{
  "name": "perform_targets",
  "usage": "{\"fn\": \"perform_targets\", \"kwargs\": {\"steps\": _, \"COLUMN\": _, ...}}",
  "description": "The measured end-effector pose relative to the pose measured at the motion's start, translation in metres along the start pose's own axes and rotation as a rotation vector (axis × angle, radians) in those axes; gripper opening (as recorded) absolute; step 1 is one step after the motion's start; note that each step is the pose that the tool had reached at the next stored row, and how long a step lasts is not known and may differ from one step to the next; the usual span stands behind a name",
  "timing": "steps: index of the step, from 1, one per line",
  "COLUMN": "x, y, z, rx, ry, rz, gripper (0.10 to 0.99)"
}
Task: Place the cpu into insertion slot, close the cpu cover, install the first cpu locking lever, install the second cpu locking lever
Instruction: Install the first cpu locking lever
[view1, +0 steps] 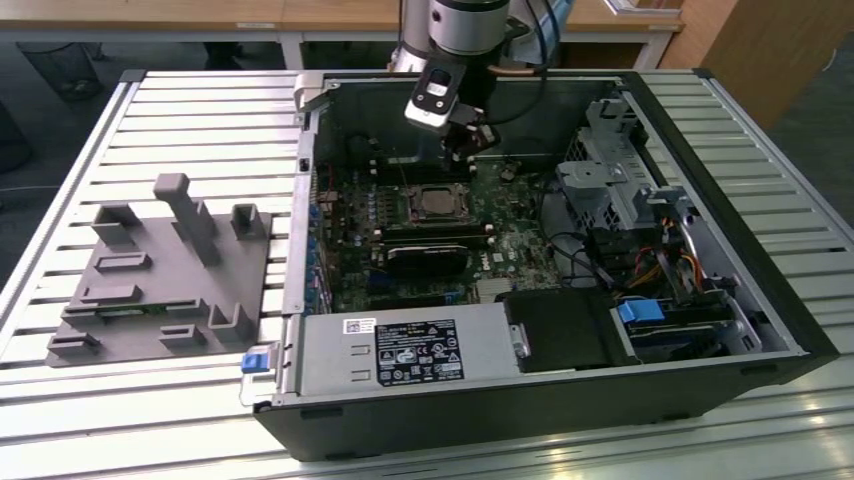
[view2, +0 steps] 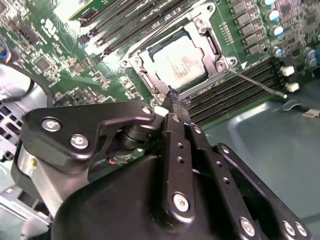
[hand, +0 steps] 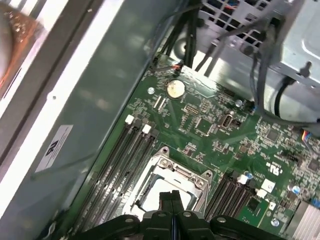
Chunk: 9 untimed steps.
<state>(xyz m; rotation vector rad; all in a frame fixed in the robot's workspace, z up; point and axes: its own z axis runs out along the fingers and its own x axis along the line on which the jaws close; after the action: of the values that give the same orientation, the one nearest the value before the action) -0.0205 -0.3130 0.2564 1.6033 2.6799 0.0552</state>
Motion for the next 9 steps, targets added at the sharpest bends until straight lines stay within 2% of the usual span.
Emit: {"fn": "perform_targets", "kwargs": {"steps": 9, "x": 0.0000, "y": 0.0000, "z": 0.0000, "rx": 0.000, "ry": 0.0040, "rz": -0.100, "gripper": 0.106}}
